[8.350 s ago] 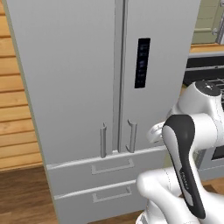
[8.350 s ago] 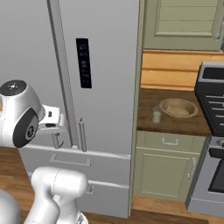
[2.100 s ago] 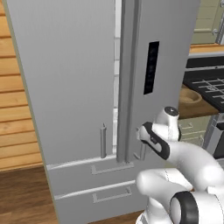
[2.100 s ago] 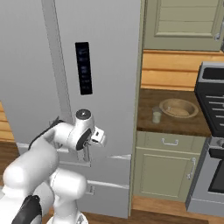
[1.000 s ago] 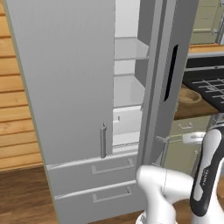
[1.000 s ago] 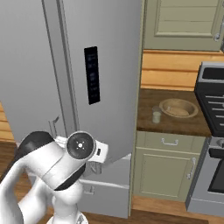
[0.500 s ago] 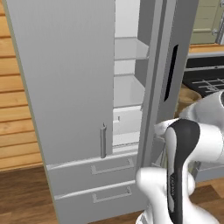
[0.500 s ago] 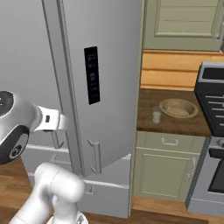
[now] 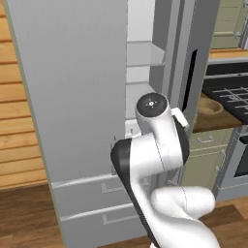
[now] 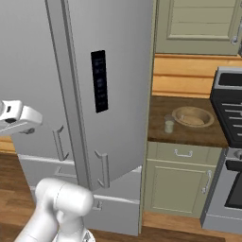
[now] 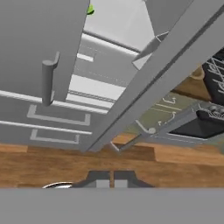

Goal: Grab a lemon wedge from the fridge and one ice cube from the ice bowl, and put them in the glass of lemonade.

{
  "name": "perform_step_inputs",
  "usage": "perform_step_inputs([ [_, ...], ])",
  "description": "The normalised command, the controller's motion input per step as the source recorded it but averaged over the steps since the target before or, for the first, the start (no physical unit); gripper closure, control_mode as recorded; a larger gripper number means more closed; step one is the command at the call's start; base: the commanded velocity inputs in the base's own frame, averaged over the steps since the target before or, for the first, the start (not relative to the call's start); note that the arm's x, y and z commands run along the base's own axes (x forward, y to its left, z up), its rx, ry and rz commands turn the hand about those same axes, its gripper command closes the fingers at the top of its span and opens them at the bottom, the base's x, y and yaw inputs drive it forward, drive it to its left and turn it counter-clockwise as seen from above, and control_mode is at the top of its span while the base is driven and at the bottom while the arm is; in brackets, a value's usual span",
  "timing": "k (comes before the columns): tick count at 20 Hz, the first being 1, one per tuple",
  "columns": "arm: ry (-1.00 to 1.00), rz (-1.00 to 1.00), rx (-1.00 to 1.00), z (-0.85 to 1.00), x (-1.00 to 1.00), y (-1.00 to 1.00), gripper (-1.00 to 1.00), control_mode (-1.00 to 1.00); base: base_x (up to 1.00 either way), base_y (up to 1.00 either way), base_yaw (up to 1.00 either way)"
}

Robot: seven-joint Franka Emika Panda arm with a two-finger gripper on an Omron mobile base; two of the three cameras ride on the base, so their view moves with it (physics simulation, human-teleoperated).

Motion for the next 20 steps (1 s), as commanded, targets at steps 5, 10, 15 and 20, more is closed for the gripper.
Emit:
perform_step_inputs([
  [5,0.08,-0.15,-0.27,0.00,0.67,0.14,-1.00,-1.00,0.00,0.00,0.00],
  [10,0.02,-0.11,-0.29,-0.17,0.95,-0.02,-1.00,-1.00,0.00,0.00,0.00],
  [15,0.10,-0.09,-0.26,-0.25,0.97,0.00,-1.00,-1.00,0.00,0.00,0.00],
  [20,0.13,-0.01,-0.14,0.00,0.27,-0.20,-1.00,-1.00,0.00,0.00,0.00],
])
